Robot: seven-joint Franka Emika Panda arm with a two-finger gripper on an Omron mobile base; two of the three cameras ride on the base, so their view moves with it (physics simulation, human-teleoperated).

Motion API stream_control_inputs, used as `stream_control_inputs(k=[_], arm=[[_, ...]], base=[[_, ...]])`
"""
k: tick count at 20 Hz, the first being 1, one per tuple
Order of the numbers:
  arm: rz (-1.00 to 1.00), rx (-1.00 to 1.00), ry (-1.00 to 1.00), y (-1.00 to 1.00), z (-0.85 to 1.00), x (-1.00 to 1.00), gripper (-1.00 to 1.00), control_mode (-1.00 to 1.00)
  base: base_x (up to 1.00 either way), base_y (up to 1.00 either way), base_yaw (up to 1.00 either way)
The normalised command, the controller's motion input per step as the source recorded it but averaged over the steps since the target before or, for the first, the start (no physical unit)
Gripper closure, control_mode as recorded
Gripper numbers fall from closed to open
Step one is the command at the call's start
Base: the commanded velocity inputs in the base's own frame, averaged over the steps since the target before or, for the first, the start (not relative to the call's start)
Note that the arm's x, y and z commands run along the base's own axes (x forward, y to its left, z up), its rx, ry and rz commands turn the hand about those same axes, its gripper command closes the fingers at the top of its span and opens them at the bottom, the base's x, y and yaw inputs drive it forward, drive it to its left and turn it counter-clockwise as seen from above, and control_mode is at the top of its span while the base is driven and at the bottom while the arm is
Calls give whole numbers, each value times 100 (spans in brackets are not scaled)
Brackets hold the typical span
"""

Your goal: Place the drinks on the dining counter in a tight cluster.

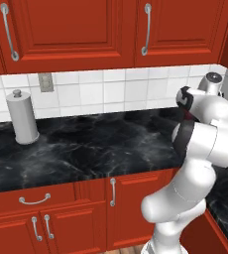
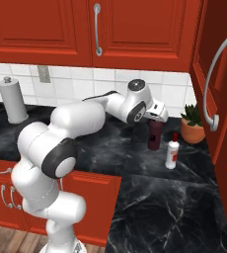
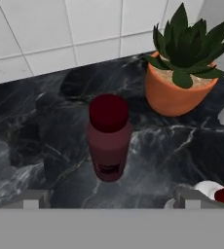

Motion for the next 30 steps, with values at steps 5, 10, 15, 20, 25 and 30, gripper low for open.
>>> stream_control_inputs(k=[5, 10, 15, 20, 25, 30], arm=[[0, 0, 0, -7, -5, 15, -100, -100], [0, 0, 0, -9, -5, 15, -100, -100], [0, 0, 0, -6, -6, 15, -100, -100], [0, 0, 0, -3, -7, 14, -100, -100], [0, 0, 0, -2, -11, 14, -100, -100], [0, 0, 2, -1, -9, 14, -100, -100]], base=[[0, 0, 0], [0, 0, 0], [0, 0, 0], [0, 0, 0], [0, 0, 0], [0, 0, 0]])
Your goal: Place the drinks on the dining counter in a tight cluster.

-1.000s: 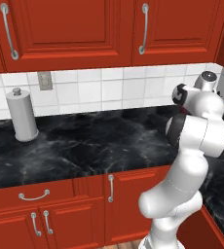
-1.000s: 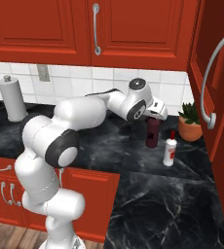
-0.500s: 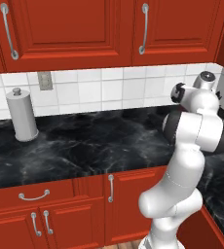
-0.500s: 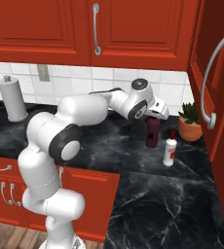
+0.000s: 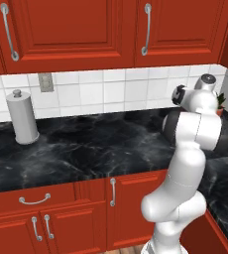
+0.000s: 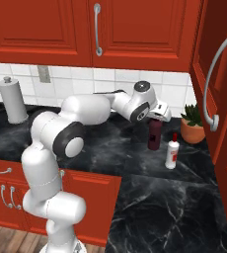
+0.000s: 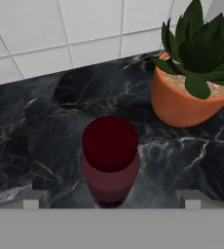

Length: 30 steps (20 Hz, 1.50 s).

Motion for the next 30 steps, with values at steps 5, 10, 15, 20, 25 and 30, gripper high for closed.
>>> stream_control_inputs(k=[5, 10, 15, 20, 25, 30], arm=[[0, 0, 1, -3, -9, 16, -100, -100], [0, 0, 1, -8, -2, 15, -100, -100], [0, 0, 4, -10, -5, 17, -100, -100], [0, 0, 2, -7, -9, 11, -100, -100], [0, 0, 2, -1, -13, 2, -100, -100], [0, 0, 0, -3, -11, 4, -100, -100]], base=[[0, 0, 0], [0, 0, 0], [0, 0, 0], [0, 0, 0], [0, 0, 0], [0, 0, 0]])
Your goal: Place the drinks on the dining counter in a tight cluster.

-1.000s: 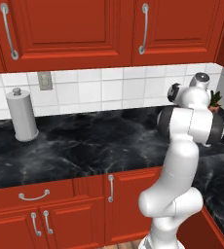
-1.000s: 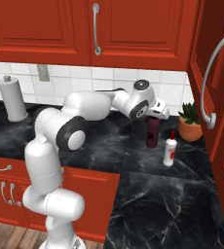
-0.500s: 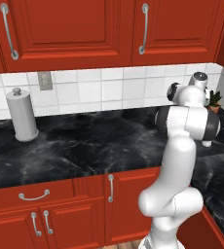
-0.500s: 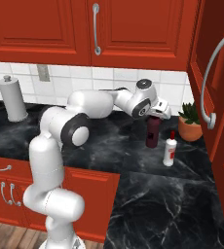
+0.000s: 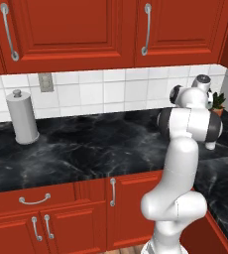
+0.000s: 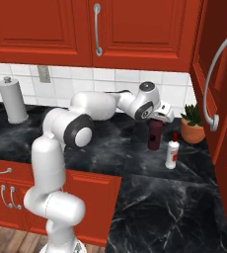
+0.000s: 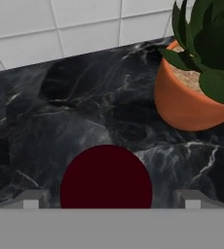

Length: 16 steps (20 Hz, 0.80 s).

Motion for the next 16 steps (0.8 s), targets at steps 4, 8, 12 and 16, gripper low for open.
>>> stream_control_inputs(k=[4, 8, 12, 16], arm=[[0, 0, 1, -1, -17, 0, -100, -100], [0, 0, 0, 0, -16, 0, 100, -100], [0, 0, 0, -1, -13, 0, 100, -100], [0, 0, 0, 0, -13, -2, 100, -100]], base=[[0, 0, 0], [0, 0, 0], [0, 0, 0], [0, 0, 0]])
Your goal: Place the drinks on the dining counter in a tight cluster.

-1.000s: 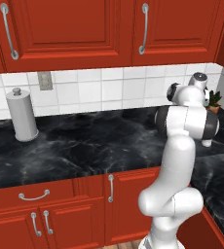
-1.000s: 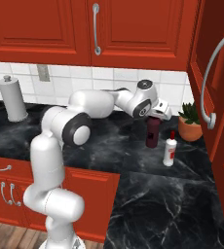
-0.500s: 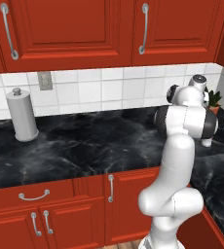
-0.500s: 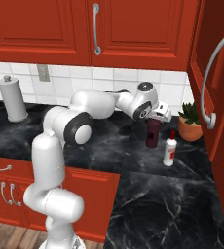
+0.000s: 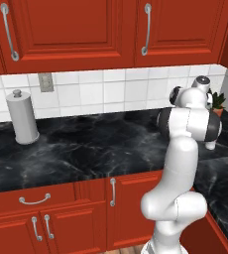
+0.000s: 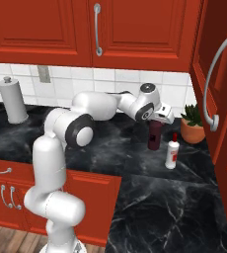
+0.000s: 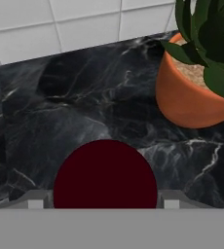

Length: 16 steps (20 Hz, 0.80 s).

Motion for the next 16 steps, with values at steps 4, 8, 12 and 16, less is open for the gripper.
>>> stream_control_inputs(k=[4, 8, 12, 16], arm=[[4, 0, -7, 0, 4, -26, 100, -100], [5, 1, -7, 9, 13, -44, 100, -100], [4, 0, -4, 17, 15, -49, 100, -100], [6, 0, -1, 30, 20, -42, 100, -100]], base=[[0, 0, 0], [0, 0, 0], [0, 0, 0], [0, 0, 0]])
